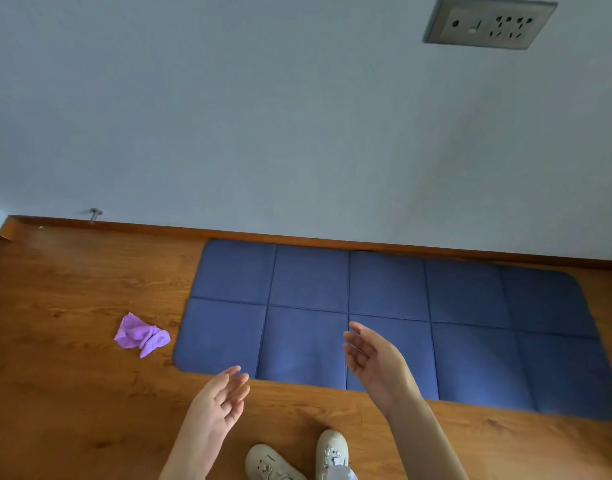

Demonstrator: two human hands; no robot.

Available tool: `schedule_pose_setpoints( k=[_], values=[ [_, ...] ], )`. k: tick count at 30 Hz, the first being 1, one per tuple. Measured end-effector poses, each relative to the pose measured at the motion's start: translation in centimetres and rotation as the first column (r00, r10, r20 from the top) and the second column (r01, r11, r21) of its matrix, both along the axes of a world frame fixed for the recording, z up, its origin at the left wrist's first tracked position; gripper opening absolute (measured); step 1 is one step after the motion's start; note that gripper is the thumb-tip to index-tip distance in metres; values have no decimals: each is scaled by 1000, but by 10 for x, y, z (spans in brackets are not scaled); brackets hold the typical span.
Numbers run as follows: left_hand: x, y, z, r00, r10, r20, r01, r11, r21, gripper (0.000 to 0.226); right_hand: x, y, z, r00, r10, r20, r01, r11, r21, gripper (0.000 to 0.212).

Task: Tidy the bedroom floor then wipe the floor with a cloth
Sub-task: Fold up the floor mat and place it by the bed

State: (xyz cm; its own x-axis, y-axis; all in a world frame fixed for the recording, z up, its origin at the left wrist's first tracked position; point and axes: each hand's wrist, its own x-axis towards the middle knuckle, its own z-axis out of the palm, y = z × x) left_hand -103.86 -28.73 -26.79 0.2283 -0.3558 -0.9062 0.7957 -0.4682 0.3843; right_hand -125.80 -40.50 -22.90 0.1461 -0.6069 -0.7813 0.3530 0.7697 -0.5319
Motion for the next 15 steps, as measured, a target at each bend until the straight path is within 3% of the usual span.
schedule_pose_setpoints(
  k=[5, 15],
  values=[
    [-8, -22, -28, 999, 43, -27, -44, 999, -3, 24, -1, -4, -29, 999, -39, -12, 40, 997, 69, 20],
    [51, -71, -93, 989, -143, -40, 147, 979, 138, 21, 57, -11, -107, 982, -177, -58, 185, 968, 171, 19]
  ],
)
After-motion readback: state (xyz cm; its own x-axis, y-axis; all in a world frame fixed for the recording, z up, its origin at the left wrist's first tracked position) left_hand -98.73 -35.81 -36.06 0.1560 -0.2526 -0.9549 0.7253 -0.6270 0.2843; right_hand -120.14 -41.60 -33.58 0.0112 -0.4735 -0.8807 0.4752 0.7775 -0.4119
